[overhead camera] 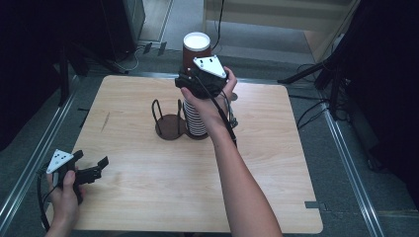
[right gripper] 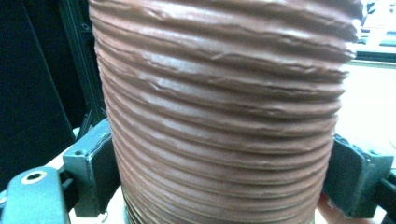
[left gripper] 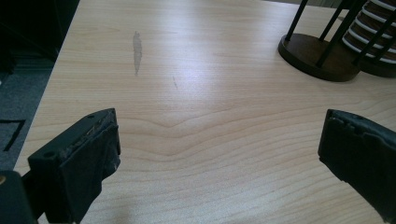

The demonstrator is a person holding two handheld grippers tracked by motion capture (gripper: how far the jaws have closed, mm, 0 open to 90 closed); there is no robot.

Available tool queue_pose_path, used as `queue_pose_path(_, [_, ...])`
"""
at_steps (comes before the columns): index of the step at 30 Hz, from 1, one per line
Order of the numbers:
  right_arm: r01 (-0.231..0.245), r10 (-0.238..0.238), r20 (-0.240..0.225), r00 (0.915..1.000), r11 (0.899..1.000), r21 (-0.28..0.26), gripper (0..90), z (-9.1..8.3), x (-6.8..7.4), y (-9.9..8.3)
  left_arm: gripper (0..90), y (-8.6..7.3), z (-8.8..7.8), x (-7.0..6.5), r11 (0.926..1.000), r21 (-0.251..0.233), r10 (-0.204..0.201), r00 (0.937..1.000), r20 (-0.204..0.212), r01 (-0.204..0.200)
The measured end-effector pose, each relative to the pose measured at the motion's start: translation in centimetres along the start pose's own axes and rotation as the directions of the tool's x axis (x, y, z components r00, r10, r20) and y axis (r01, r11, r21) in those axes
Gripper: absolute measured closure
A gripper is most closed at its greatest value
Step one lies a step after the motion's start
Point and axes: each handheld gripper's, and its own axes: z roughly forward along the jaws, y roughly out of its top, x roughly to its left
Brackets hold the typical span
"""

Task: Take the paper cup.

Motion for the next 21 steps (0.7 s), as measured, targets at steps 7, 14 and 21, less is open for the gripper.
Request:
queue_pose_path(7, [0.001, -0.001, 0.002, 1.0, 1.0, -0.023, 12.5, -0.4, 0.1, 1.4, 0.0, 0.0, 0.0, 0.0, 1.0, 0.0, -0.001, 1.0, 0.001, 0.001])
queue_pose_path(14, [-0.005, 0.005, -0.001, 1.0, 0.999, -0.042, 12.7, -0.9, -0.2, 2.6, 0.0, 0.0, 0.0, 0.0, 1.0, 0.0, -0.001, 1.0, 0.001, 0.001])
queue_pose_path(21, [-0.016, 0.016, -0.009, 0.9998, 0.998, -0.059, 12.6, -1.5, -0.7, 3.3, 0.0, 0.0, 0.0, 0.0, 1.0, 0.0, 0.001, 1.0, 0.0, -0.001])
